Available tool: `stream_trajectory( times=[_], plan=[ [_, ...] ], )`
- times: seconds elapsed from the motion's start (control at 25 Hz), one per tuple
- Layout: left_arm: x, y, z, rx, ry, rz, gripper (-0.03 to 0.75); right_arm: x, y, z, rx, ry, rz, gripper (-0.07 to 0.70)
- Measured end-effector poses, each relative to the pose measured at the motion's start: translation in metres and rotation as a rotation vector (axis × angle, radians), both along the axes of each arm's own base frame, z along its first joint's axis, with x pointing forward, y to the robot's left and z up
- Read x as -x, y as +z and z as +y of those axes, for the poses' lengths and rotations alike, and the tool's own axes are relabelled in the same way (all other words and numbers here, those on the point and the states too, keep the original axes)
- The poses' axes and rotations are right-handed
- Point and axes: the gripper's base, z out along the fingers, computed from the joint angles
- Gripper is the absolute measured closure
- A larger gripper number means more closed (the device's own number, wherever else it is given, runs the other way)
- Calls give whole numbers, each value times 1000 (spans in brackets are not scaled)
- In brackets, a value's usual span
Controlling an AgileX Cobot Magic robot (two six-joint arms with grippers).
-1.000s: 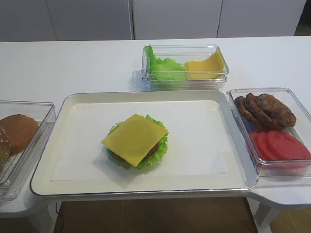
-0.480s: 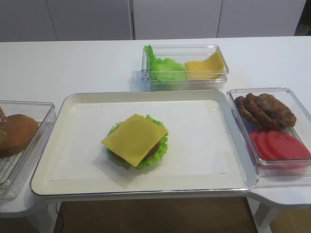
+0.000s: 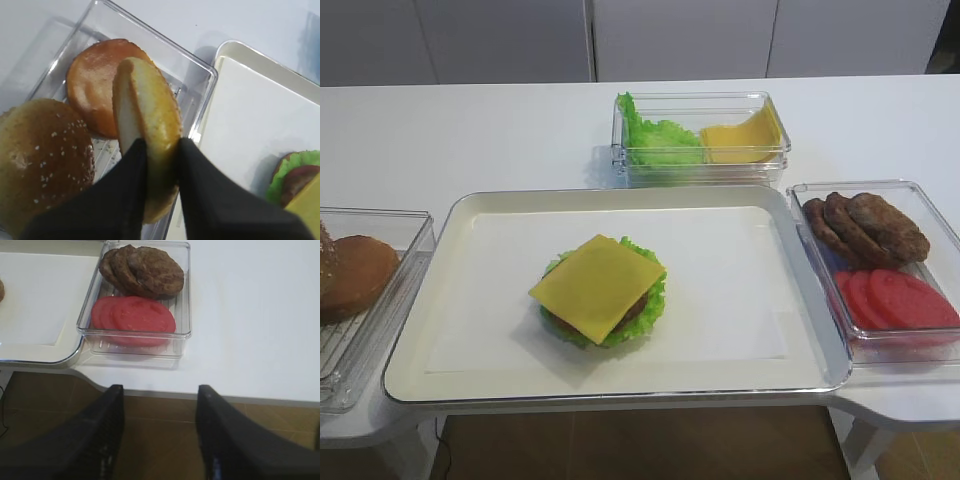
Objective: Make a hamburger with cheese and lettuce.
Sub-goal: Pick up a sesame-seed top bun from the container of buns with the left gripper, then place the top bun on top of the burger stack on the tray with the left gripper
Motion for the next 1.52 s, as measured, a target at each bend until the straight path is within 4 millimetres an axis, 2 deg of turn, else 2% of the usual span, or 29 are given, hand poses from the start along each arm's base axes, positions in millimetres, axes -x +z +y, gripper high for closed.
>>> stream_trajectory(
  times=[0.4,0.64,1.08,1.32,1.52],
  plan=[
    [-1,3,-10,92,-58,-30,584,0,0,0,-2,-1,0,260],
    [0,16,-13,125,-83,-85,586,0,0,0,-2,-1,0,260],
    [-2,32,-37,349,-260,-220,587,0,0,0,-2,-1,0,260],
    [-16,27,-48,464,-347,-218,587,0,0,0,-2,-1,0,260],
    [-29,18,-67,574,-454,-193,587,0,0,0,-2,-1,0,260]
  ],
)
